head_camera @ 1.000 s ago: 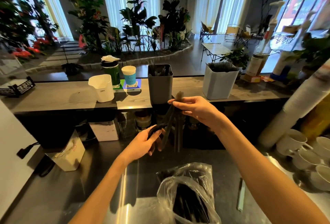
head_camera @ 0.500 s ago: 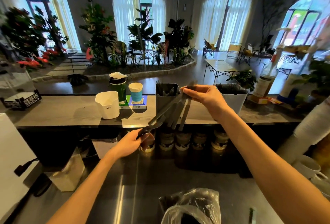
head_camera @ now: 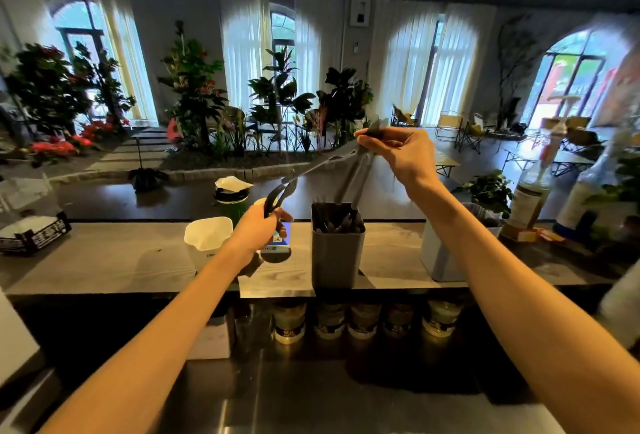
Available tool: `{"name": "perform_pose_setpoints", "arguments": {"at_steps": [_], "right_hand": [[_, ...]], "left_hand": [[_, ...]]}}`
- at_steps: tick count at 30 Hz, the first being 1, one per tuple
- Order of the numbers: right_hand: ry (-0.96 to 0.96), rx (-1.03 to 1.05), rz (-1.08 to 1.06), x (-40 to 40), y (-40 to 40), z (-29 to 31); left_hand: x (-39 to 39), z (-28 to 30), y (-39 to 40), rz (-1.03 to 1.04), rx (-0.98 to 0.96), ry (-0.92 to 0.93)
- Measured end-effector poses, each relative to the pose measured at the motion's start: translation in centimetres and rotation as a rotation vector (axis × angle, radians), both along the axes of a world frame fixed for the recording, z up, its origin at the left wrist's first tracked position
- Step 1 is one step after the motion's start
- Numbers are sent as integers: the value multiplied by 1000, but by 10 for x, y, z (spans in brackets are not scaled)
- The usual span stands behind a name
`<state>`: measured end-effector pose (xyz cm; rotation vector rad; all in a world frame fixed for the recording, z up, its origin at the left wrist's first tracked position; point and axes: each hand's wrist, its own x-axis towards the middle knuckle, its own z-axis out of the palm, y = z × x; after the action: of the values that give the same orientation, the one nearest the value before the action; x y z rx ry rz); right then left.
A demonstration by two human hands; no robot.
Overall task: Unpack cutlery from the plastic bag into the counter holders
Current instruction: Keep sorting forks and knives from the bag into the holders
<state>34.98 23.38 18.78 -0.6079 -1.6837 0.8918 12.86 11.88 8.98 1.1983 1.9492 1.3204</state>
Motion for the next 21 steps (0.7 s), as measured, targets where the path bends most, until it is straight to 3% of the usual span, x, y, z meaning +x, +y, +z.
{"name": "perform_pose_setpoints", "arguments": {"at_steps": [8, 13, 21], "right_hand": [[-90, 52, -81, -3, 21, -18], [-264, 167, -143, -15, 26, -37], [-360, 361, -311, -8, 19, -30]], "left_hand": [[-26, 0, 29, 14, 31, -107], [-27, 1, 55, -10, 54, -59], [-20, -9, 83, -47, 106, 7]]}}
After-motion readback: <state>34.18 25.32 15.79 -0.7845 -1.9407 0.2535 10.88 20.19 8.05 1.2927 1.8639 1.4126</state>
